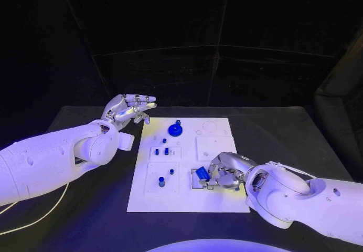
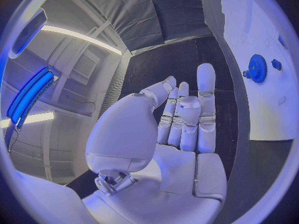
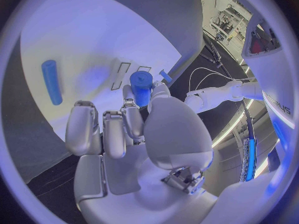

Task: Assemble the parts on the task board

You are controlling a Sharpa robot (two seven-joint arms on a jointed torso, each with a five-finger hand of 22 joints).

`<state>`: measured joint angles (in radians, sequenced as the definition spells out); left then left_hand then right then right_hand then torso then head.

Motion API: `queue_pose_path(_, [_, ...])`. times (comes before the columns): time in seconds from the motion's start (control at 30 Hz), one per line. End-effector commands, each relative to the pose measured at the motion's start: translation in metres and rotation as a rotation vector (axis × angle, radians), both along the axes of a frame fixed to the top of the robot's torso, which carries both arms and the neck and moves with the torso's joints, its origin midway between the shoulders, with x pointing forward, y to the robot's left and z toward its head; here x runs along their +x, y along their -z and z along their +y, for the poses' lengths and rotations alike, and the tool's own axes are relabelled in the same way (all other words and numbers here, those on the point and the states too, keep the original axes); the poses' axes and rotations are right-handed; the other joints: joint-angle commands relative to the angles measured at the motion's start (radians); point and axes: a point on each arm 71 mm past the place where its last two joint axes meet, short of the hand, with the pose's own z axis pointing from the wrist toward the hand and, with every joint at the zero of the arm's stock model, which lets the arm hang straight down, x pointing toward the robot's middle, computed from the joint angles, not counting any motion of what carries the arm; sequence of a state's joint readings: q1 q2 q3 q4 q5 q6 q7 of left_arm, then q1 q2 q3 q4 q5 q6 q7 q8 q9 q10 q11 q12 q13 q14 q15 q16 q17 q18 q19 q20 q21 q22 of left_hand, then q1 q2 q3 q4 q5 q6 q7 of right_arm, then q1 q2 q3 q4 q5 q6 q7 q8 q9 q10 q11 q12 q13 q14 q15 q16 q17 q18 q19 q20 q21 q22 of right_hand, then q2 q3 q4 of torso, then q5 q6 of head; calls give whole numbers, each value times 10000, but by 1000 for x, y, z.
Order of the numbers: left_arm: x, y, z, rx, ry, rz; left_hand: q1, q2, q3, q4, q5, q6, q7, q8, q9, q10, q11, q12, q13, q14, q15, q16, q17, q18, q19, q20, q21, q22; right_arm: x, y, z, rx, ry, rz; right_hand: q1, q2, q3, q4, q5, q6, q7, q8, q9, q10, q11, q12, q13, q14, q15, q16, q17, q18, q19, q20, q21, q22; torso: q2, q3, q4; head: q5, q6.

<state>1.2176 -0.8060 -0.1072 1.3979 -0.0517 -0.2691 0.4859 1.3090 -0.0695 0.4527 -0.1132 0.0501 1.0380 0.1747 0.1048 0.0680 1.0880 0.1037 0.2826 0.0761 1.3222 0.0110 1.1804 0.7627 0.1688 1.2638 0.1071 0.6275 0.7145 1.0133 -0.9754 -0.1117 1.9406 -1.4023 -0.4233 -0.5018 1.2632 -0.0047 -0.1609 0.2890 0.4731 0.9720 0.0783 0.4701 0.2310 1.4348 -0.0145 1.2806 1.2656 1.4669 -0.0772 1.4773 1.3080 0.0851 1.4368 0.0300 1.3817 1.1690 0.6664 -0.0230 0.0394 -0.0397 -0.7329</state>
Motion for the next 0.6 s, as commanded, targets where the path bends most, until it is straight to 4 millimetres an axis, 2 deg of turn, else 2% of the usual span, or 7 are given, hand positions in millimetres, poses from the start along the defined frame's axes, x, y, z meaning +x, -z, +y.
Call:
queue_pose_path(0.03, [0, -1, -1, -76, 114, -13, 2, 86, -60, -14, -13, -26, 33, 57, 0, -67, -28, 57, 10, -68, 12, -21, -7, 132, -12, 14, -49, -13, 0, 5, 4, 27, 147, 761, -217, 115, -126, 18, -124, 278, -181, 43, 16, 56, -29, -10, -23, 614, -65, 26, 107, -101, 53, -33, 56, 10, -6, 4, -16, 38, -10])
queue_pose_path(0.2, [-1, -2, -1, -84, 133, -11, 2, 86, -60, -14, -13, -26, 33, 57, 0, -67, -28, 57, 10, -68, 12, -21, -7, 132, -12, 14, -49, -13, 4, 7, 8, 71, 453, 737, -339, 155, -216, 22, -234, 326, -203, 41, 30, 49, -48, -65, -56, 611, -81, 23, 106, -99, 50, -49, 49, -2, -5, 5, -3, 44, -11])
queue_pose_path(0.53, [-1, -2, -4, -103, 184, -8, 2, 86, -60, -14, -13, -26, 33, 57, 0, -67, -28, 57, 10, -68, 12, -21, -7, 132, -12, 14, -49, -13, 6, 8, 14, 54, 530, 746, -551, 163, -406, 22, -416, 470, -262, 92, 87, 71, -92, -92, -40, 613, -115, 28, 133, -99, 51, -78, 46, 5, -7, 11, -16, 75, -47])
queue_pose_path(0.6, [-1, -2, -4, -104, 186, -6, 2, 86, -60, -14, -13, -26, 33, 57, 0, -67, -28, 57, 10, -68, 12, -21, -7, 132, -12, 14, -49, -13, 6, 8, 15, 24, 535, 727, -692, 183, -512, 20, -682, 529, -289, 121, 125, 79, -117, -107, -33, 613, -137, 27, 140, -98, 49, -97, 40, -2, -9, 9, -12, 64, -57])
